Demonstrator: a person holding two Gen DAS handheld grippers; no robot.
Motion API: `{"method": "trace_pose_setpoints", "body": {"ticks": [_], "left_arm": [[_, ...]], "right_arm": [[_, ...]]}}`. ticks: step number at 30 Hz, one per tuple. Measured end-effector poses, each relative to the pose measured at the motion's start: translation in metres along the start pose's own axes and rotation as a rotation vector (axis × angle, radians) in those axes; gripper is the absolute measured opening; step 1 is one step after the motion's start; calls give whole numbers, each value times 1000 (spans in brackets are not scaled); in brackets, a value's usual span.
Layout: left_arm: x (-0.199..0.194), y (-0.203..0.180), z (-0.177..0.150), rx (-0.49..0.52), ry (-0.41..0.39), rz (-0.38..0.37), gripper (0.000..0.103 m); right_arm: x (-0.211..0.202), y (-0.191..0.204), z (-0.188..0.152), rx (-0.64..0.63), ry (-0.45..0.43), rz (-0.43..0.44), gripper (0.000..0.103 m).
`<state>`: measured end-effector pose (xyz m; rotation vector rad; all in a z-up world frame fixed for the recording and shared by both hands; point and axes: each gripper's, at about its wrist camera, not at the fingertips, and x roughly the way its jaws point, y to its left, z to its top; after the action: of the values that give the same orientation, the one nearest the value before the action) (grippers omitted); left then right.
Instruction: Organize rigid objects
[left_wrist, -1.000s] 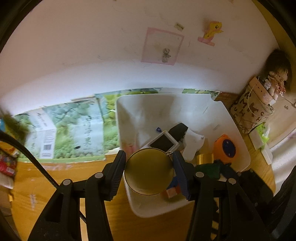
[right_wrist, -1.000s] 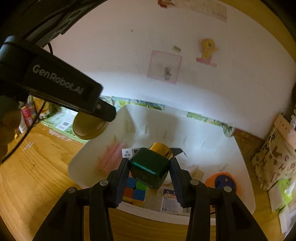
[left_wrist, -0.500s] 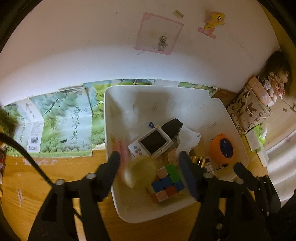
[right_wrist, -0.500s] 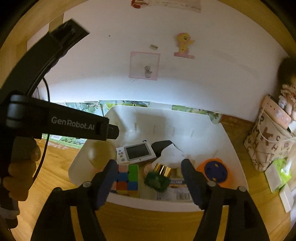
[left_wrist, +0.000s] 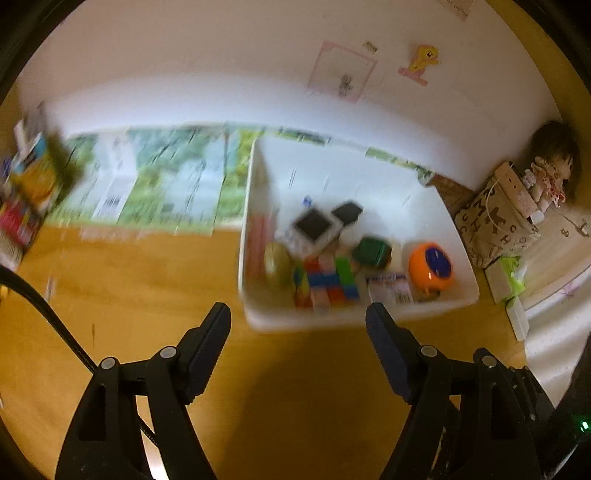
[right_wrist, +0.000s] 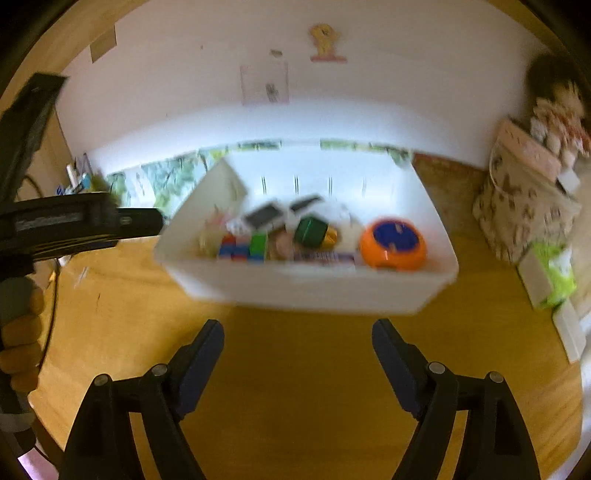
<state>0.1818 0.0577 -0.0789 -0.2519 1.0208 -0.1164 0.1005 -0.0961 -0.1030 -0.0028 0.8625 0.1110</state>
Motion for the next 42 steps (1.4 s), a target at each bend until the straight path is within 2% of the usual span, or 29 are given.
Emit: {"method": "trace_pose_setpoints", "body": {"ticks": [4, 9, 16, 22, 25, 27, 28, 33, 35, 38, 42], "left_arm": [[-22, -7, -37, -46, 27, 31, 79], [-46, -29, -75, -44, 43, 68, 79], [-77, -61, -112, -84, 35, 90, 79], [-97, -81, -116, -78, -11, 108, 79], [-102, -87, -114, -61, -19, 122, 79], [-106, -90, -114, -65, -38, 133, 79], [-108, -92, -114, -71, -49, 134, 79], [-114, -99, -112, -74, -99, 143, 90], [-118, -103, -112, -71, -127, 156, 100], [-121, -108, -112, -55, -165, 196, 102], [-118, -110, -110, -53, -171, 239, 102]], "right_arm": [[-12, -13, -25, -5, 78, 13, 83], [-31, -32, -50, 25, 161, 55, 85], [-67, -49, -62, 53, 215, 100, 86], [-96, -63, -59, 85, 228, 152, 88], [-105, -67, -56, 91, 230, 160, 93], [-110, -68, -55, 98, 224, 172, 103], [-112, -69, -54, 98, 219, 177, 103], [-120, -67, -48, 59, 185, 153, 103], [-123, -69, -46, 48, 162, 143, 103], [-126, -72, -44, 46, 128, 129, 103], [-125, -76, -38, 38, 107, 112, 103]]}}
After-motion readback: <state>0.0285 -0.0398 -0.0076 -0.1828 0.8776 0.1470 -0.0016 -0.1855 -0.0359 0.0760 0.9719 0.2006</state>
